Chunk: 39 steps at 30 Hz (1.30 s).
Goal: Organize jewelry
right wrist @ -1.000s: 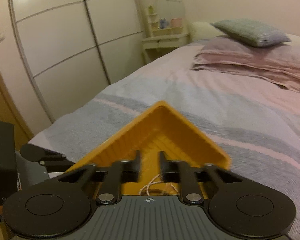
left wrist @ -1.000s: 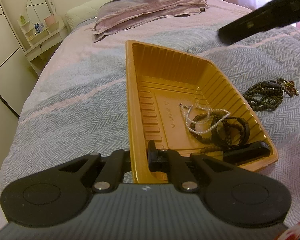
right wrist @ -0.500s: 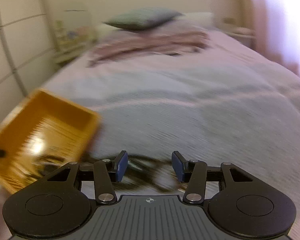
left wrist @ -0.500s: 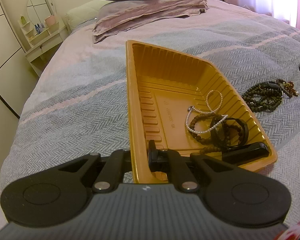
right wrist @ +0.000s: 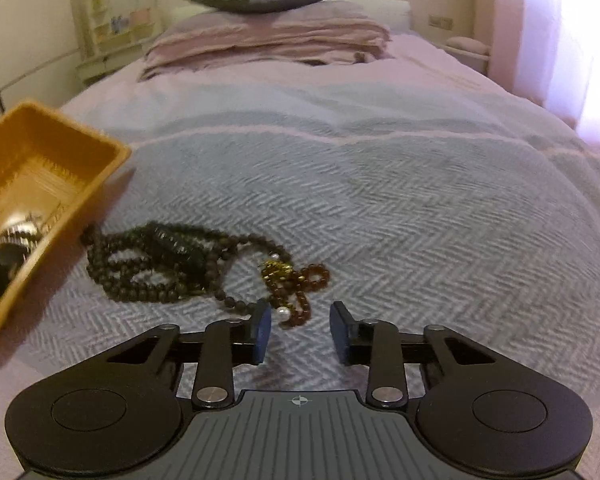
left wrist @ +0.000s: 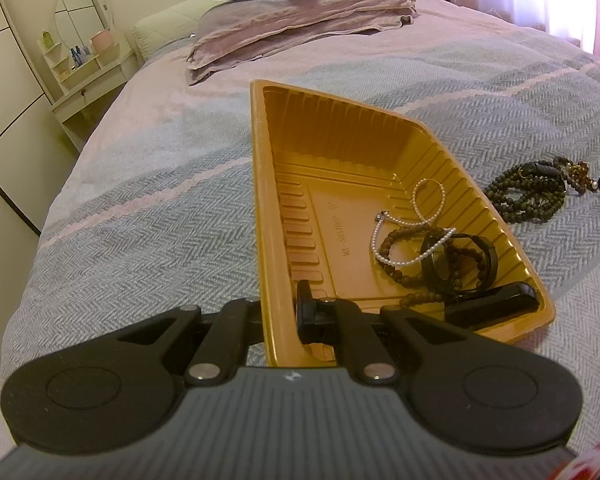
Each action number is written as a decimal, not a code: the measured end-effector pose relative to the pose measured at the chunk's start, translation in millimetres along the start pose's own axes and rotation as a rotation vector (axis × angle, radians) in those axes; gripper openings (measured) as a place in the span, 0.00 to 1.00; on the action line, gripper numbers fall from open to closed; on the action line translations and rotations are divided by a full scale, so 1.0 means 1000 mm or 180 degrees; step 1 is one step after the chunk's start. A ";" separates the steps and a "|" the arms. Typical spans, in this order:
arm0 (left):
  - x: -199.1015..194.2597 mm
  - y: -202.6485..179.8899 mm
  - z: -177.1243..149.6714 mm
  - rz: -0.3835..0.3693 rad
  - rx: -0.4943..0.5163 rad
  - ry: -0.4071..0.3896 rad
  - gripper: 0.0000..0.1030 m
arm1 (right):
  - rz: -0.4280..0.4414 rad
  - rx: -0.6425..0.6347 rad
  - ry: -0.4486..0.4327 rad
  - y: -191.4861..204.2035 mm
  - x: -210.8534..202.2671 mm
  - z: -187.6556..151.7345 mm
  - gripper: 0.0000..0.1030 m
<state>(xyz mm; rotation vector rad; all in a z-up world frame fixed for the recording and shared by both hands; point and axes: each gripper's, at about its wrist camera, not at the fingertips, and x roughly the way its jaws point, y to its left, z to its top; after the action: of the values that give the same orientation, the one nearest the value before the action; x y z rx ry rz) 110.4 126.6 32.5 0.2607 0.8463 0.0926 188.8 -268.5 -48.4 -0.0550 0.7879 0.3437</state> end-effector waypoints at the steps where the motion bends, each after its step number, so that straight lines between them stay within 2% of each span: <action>1: 0.000 0.000 0.000 0.0000 -0.0001 0.0000 0.05 | -0.0004 -0.0049 0.0016 0.003 0.004 0.000 0.28; 5: 0.001 0.000 0.000 0.0001 -0.0001 0.0006 0.05 | -0.0043 -0.0173 0.0058 0.008 0.017 -0.002 0.22; 7: 0.001 0.001 0.000 -0.0003 -0.0005 0.0008 0.05 | -0.0056 -0.0181 0.0075 0.008 0.022 -0.001 0.10; 8: 0.000 0.001 0.000 -0.0005 -0.0007 0.0007 0.05 | -0.0072 -0.0189 0.0071 0.008 0.022 0.000 0.08; 17: 0.001 0.000 0.000 -0.0008 -0.0007 0.0002 0.05 | -0.0149 -0.0302 -0.0181 0.010 -0.015 0.009 0.08; 20: 0.000 0.001 0.000 -0.0013 -0.0009 -0.0003 0.05 | -0.0100 -0.0354 -0.0269 0.014 -0.030 0.017 0.08; 25: 0.000 0.000 0.000 -0.0014 -0.0011 -0.0006 0.05 | 0.0191 -0.0482 -0.0403 0.043 -0.049 0.036 0.08; 29: 0.000 0.000 0.000 -0.0013 -0.0006 -0.0001 0.05 | 0.0602 -0.0604 -0.0439 0.082 -0.052 0.050 0.08; 34: 0.000 -0.001 0.001 -0.0013 0.0006 0.0002 0.05 | 0.1117 -0.0826 -0.0351 0.140 -0.041 0.059 0.08; 39: 0.000 -0.001 0.000 -0.0016 0.0005 -0.0003 0.05 | 0.1432 -0.1085 -0.0244 0.187 -0.025 0.058 0.08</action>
<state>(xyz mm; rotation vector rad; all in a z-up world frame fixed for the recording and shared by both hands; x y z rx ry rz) 110.9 126.1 32.3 0.2599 0.8461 0.0872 151.1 -88.9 24.9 -0.1842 0.6542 0.9005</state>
